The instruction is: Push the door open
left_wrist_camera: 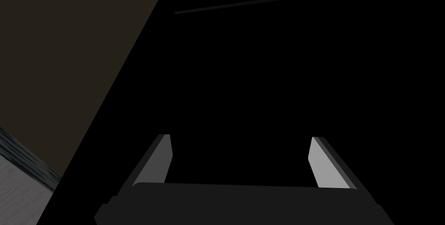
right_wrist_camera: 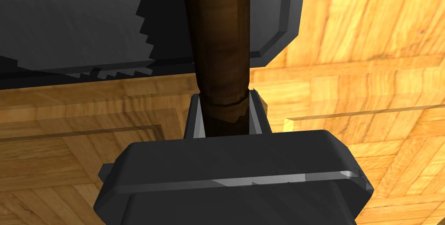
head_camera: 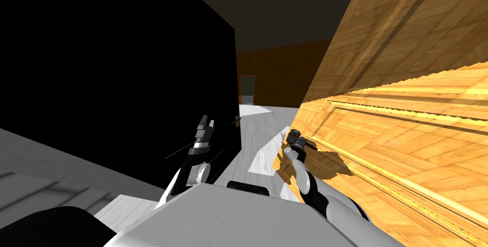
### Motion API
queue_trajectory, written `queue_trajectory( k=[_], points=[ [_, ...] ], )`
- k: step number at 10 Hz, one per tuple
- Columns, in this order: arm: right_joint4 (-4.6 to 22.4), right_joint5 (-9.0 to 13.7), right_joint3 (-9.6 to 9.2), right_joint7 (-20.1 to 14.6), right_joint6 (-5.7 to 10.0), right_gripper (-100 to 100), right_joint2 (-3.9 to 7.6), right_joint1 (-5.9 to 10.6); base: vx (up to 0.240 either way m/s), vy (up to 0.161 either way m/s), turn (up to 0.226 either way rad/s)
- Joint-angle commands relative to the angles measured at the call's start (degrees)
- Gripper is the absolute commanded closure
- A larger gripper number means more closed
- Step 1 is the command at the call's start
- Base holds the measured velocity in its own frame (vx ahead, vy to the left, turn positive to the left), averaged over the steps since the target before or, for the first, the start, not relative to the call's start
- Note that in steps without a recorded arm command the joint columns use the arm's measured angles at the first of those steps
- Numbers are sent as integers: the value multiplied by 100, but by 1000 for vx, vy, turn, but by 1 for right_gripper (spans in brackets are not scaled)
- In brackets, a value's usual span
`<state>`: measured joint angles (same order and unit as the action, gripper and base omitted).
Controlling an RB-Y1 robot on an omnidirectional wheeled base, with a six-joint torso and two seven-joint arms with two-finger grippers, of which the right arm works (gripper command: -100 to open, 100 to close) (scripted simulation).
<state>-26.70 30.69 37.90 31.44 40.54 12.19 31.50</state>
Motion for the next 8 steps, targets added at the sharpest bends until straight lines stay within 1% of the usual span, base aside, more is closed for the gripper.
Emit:
queue_trajectory(
  k=[1,2,3,4,5,6,7,8],
  points=[
    [-54,77,144,180,80,100,-49,11,48,-48,-9],
    [-40,110,206,256,135,100,-73,36,115,-67,-23],
    [-40,110,206,256,135,100,-73,36,83,-45,-7],
    [18,110,206,256,135,100,-73,36,37,-30,8],
    [-13,176,328,408,244,100,-122,86,80,-60,-22],
    [1,209,388,482,298,100,-146,110,106,-82,-9],
    [27,273,507,629,403,100,-193,158,161,-99,-21],
    [40,303,563,699,454,100,-216,180,169,-112,-25]
  ],
)
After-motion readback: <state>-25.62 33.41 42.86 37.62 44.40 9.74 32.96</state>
